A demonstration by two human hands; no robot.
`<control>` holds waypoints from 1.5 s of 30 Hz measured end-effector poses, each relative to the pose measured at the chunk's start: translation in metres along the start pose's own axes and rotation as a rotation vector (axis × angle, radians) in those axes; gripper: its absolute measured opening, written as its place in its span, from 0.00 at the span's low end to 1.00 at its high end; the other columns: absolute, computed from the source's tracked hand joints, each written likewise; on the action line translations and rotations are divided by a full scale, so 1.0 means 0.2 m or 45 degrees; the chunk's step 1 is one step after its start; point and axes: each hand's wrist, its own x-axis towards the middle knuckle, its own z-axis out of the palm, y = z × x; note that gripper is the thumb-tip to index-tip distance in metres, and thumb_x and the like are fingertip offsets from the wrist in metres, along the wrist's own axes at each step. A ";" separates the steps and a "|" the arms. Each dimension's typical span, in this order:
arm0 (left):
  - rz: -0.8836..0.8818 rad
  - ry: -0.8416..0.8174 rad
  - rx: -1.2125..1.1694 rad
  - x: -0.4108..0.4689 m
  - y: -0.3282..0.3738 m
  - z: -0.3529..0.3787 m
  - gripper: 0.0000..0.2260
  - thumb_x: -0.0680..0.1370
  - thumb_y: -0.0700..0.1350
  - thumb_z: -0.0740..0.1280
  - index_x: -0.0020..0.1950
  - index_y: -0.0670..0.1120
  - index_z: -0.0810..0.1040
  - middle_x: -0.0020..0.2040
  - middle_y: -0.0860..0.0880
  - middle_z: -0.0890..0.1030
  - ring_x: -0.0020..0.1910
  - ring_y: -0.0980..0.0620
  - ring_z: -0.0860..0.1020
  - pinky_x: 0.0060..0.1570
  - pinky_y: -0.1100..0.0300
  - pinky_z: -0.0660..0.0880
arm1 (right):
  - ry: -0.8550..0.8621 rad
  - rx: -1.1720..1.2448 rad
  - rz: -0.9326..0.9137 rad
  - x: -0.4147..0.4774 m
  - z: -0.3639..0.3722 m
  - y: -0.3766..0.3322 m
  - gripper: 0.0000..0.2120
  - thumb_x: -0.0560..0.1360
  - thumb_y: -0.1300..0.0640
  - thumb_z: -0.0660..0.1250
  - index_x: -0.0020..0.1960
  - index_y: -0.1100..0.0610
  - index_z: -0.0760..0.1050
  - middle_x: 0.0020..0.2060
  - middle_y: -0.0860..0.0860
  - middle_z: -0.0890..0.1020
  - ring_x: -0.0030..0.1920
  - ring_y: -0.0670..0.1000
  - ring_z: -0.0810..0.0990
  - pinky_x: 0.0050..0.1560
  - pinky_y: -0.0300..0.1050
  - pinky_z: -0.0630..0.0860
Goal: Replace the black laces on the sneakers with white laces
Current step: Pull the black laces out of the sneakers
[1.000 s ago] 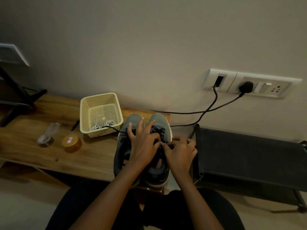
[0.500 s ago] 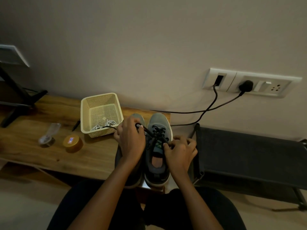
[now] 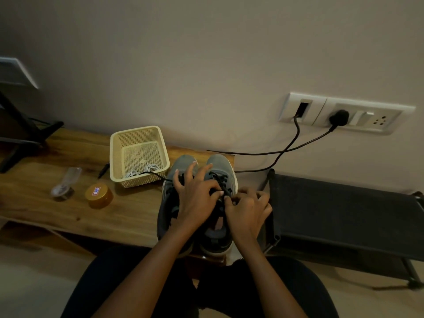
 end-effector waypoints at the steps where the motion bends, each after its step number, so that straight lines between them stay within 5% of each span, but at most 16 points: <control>1: -0.062 0.049 -0.074 0.01 -0.01 -0.01 0.06 0.75 0.54 0.68 0.46 0.54 0.82 0.73 0.57 0.64 0.76 0.50 0.49 0.69 0.47 0.37 | 0.001 -0.025 0.000 0.00 0.01 0.00 0.10 0.73 0.51 0.69 0.48 0.57 0.82 0.57 0.48 0.77 0.62 0.54 0.65 0.60 0.49 0.57; 7: -0.438 0.364 -0.554 0.05 -0.05 -0.07 0.08 0.75 0.45 0.69 0.37 0.50 0.73 0.66 0.54 0.72 0.70 0.49 0.60 0.69 0.42 0.53 | 0.021 -0.033 -0.011 -0.01 0.03 0.01 0.11 0.73 0.50 0.68 0.48 0.57 0.82 0.55 0.49 0.78 0.60 0.53 0.65 0.58 0.48 0.57; 11: -0.621 0.429 -0.597 0.04 -0.03 -0.05 0.02 0.77 0.45 0.65 0.45 0.47 0.74 0.64 0.52 0.73 0.69 0.48 0.63 0.69 0.46 0.52 | 0.027 -0.003 -0.012 -0.01 0.04 0.01 0.10 0.72 0.52 0.70 0.46 0.58 0.82 0.55 0.50 0.78 0.60 0.55 0.66 0.59 0.50 0.58; 15: -0.181 0.272 -0.213 0.02 -0.03 -0.05 0.15 0.73 0.44 0.68 0.59 0.52 0.74 0.73 0.52 0.64 0.74 0.47 0.54 0.70 0.46 0.41 | 0.001 0.073 0.071 0.02 0.02 0.03 0.10 0.72 0.51 0.70 0.46 0.57 0.82 0.57 0.49 0.77 0.62 0.55 0.64 0.61 0.50 0.57; 18: 0.128 0.024 0.121 -0.01 0.00 -0.03 0.12 0.74 0.50 0.68 0.56 0.56 0.77 0.78 0.53 0.53 0.76 0.44 0.42 0.67 0.41 0.30 | -0.022 0.082 0.086 0.02 0.01 0.03 0.11 0.72 0.50 0.70 0.48 0.57 0.82 0.58 0.47 0.77 0.63 0.54 0.63 0.61 0.49 0.57; 26: 0.118 0.057 0.097 -0.01 -0.01 0.02 0.06 0.76 0.52 0.67 0.47 0.51 0.81 0.75 0.52 0.63 0.76 0.45 0.49 0.68 0.44 0.33 | -0.010 0.084 0.090 0.01 0.01 0.02 0.12 0.72 0.49 0.70 0.49 0.56 0.81 0.58 0.46 0.77 0.63 0.52 0.63 0.61 0.47 0.56; 31: -0.165 0.305 -0.208 0.01 0.00 0.00 0.04 0.76 0.46 0.67 0.42 0.50 0.74 0.69 0.54 0.69 0.73 0.50 0.56 0.69 0.46 0.42 | -0.011 0.121 0.095 0.00 0.00 0.00 0.09 0.73 0.52 0.70 0.47 0.57 0.81 0.57 0.48 0.77 0.63 0.54 0.64 0.62 0.49 0.57; 35: -0.826 0.668 -0.869 0.09 -0.12 -0.15 0.03 0.81 0.44 0.59 0.47 0.48 0.68 0.58 0.47 0.76 0.65 0.45 0.70 0.69 0.45 0.56 | -0.012 0.126 0.169 0.01 -0.01 0.02 0.09 0.73 0.53 0.70 0.45 0.59 0.81 0.57 0.49 0.77 0.61 0.54 0.65 0.61 0.50 0.59; 37: -0.951 0.795 -0.983 0.12 -0.23 -0.23 0.03 0.81 0.45 0.58 0.48 0.49 0.66 0.58 0.43 0.77 0.63 0.42 0.71 0.66 0.41 0.64 | -0.039 0.180 0.230 0.02 -0.02 0.04 0.09 0.73 0.53 0.69 0.46 0.59 0.81 0.57 0.49 0.77 0.61 0.54 0.64 0.61 0.50 0.60; 42: -0.687 0.472 -0.610 0.07 -0.20 -0.19 0.04 0.78 0.46 0.64 0.43 0.49 0.74 0.55 0.48 0.78 0.64 0.42 0.67 0.66 0.46 0.59 | -0.057 0.220 0.181 0.01 -0.01 0.00 0.10 0.72 0.51 0.71 0.46 0.59 0.80 0.53 0.50 0.78 0.59 0.55 0.66 0.59 0.49 0.60; 45: -0.526 0.226 -0.288 0.05 -0.16 -0.13 0.06 0.78 0.50 0.65 0.50 0.51 0.80 0.61 0.52 0.75 0.67 0.46 0.64 0.63 0.50 0.55 | -0.088 0.234 0.213 0.01 -0.01 -0.02 0.09 0.72 0.52 0.71 0.45 0.59 0.80 0.53 0.51 0.78 0.59 0.55 0.66 0.59 0.49 0.60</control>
